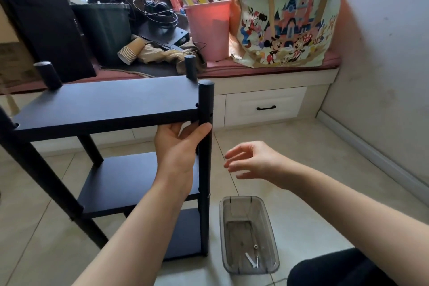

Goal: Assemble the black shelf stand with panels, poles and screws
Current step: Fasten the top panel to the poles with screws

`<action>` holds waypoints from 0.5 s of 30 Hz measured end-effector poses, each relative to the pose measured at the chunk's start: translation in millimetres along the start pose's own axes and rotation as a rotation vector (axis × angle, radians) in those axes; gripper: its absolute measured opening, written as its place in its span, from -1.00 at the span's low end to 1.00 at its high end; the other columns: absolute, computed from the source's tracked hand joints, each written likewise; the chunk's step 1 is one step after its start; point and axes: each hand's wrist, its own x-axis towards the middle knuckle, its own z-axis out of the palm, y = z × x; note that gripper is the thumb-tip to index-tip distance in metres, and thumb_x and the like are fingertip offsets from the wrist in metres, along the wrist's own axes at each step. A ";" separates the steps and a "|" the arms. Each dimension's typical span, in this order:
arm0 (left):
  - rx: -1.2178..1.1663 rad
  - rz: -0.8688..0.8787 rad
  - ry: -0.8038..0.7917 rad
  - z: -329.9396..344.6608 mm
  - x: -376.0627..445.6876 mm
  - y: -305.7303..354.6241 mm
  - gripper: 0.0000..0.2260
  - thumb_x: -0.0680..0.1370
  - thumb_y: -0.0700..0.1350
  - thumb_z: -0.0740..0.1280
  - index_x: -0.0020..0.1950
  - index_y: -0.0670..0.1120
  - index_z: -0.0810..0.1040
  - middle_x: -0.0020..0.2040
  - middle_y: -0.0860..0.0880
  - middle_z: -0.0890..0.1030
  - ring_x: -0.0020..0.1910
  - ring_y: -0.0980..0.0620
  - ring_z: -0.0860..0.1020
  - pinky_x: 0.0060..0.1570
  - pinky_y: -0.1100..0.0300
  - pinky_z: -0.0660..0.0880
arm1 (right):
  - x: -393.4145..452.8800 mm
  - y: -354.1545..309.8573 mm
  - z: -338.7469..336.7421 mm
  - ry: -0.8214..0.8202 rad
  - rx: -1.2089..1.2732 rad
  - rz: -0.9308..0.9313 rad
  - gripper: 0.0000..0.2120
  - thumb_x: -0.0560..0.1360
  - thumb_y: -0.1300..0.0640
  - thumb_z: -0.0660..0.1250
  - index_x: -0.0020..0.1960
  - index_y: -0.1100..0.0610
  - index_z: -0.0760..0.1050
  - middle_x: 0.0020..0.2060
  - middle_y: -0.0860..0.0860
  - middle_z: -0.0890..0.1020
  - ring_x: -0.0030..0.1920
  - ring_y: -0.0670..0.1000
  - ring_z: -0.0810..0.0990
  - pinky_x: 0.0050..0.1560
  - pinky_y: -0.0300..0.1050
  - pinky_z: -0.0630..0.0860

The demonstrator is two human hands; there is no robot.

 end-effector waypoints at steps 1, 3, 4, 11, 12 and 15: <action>-0.013 -0.003 0.000 0.0 -0.1 0.2 -0.61 0.48 -0.41 0.44 0.22 -0.07 0.55 0.16 -0.01 0.70 0.14 -0.06 0.67 0.29 -0.14 0.53 | 4.8 14.4 -0.3 -0.036 -0.096 0.068 -0.80 0.52 0.21 0.43 0.13 0.10 0.57 0.01 0.03 0.71 0.04 -0.02 0.69 0.06 -0.09 0.64; -0.021 -0.005 -0.001 -0.3 0.0 -0.3 -0.61 0.48 -0.42 0.43 0.21 -0.07 0.55 0.16 -0.02 0.69 0.14 -0.08 0.67 0.28 -0.14 0.53 | 16.6 47.5 2.9 -0.117 -0.292 0.204 -0.80 0.52 0.21 0.41 0.15 0.12 0.57 0.05 0.06 0.68 0.05 0.01 0.67 0.06 -0.09 0.63; -0.021 -0.007 -0.007 -0.4 0.2 -0.6 -0.62 0.48 -0.42 0.43 0.20 -0.07 0.55 0.16 -0.03 0.69 0.14 -0.08 0.67 0.27 -0.13 0.54 | 22.9 64.8 6.5 -0.146 -0.385 0.268 -0.79 0.53 0.21 0.41 0.16 0.14 0.57 0.08 0.09 0.67 0.04 0.01 0.66 0.06 -0.08 0.61; -0.025 -0.005 -0.014 -2.9 4.5 -2.0 -0.59 0.47 -0.40 0.45 0.24 -0.06 0.55 0.17 -0.01 0.69 0.15 -0.07 0.66 0.27 -0.08 0.55 | 57.5 190.5 41.1 -0.125 -0.611 0.566 -0.94 0.51 0.20 0.43 -0.06 0.11 0.56 -0.01 0.13 0.67 -0.15 0.04 0.62 -0.21 -0.16 0.60; -0.025 -0.003 -0.024 -3.4 5.5 -3.1 -0.59 0.47 -0.39 0.44 0.24 -0.06 0.54 0.18 -0.01 0.69 0.16 -0.08 0.66 0.27 -0.09 0.55 | 58.8 204.9 46.8 -0.129 -0.623 0.588 -0.93 0.50 0.20 0.44 -0.06 0.12 0.55 -0.02 0.13 0.66 -0.16 0.04 0.62 -0.29 -0.19 0.57; -0.048 -0.001 -0.048 -3.3 7.3 -4.0 -0.59 0.48 -0.41 0.42 0.27 -0.10 0.53 0.20 -0.03 0.68 0.15 -0.07 0.67 0.25 -0.07 0.56 | 63.3 241.2 61.2 -0.174 -0.688 0.660 -0.81 0.50 0.14 0.45 0.03 0.21 0.53 0.04 0.14 0.64 -0.02 0.08 0.65 -0.17 -0.14 0.57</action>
